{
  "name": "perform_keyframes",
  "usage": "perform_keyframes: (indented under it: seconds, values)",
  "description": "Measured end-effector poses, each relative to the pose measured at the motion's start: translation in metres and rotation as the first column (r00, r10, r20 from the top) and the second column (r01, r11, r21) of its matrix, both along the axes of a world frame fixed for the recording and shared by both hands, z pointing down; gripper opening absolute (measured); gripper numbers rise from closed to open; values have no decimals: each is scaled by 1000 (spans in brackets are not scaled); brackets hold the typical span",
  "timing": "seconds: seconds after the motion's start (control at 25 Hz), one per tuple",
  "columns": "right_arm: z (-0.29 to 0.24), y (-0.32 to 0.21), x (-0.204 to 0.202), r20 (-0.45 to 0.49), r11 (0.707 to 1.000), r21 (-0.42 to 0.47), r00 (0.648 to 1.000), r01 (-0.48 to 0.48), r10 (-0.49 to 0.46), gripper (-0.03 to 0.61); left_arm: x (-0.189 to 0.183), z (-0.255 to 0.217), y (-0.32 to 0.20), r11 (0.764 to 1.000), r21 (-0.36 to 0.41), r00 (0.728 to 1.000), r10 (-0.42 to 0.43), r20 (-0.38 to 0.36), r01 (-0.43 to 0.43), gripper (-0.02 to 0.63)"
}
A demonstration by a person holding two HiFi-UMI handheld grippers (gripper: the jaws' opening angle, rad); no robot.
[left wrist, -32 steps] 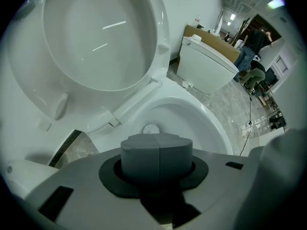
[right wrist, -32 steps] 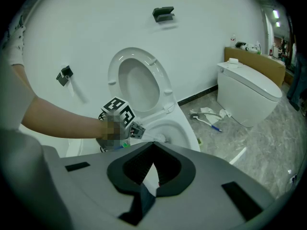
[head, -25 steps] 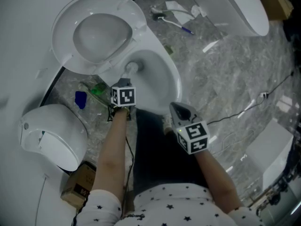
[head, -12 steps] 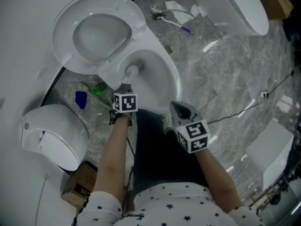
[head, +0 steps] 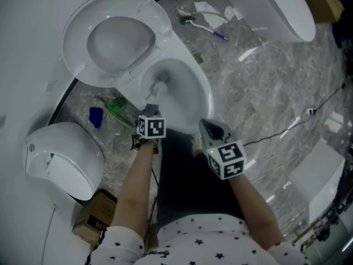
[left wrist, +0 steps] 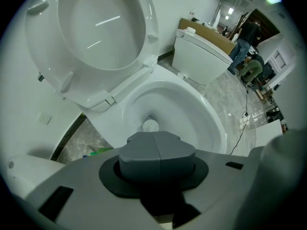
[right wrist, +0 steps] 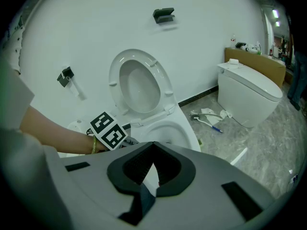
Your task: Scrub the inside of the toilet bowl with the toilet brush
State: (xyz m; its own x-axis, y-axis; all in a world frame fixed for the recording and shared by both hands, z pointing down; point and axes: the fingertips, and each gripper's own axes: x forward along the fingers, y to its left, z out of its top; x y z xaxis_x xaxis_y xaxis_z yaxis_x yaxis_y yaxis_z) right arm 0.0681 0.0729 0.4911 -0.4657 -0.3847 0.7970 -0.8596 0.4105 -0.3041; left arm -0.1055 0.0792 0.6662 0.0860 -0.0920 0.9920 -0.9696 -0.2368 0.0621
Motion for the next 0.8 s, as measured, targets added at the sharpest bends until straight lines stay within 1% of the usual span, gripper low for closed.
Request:
perform_keyframes:
  seconds: [0.28, 0.8]
  values:
    - [0, 1, 1, -1, 1000, 1, 1000, -4, 4, 0, 16, 1, 15, 998, -21, 998, 60, -28, -60, 155]
    - [0, 2, -1, 1, 1000, 1, 1000, -10, 10, 0, 36, 1, 25, 993, -41, 992, 110, -60, -113, 153]
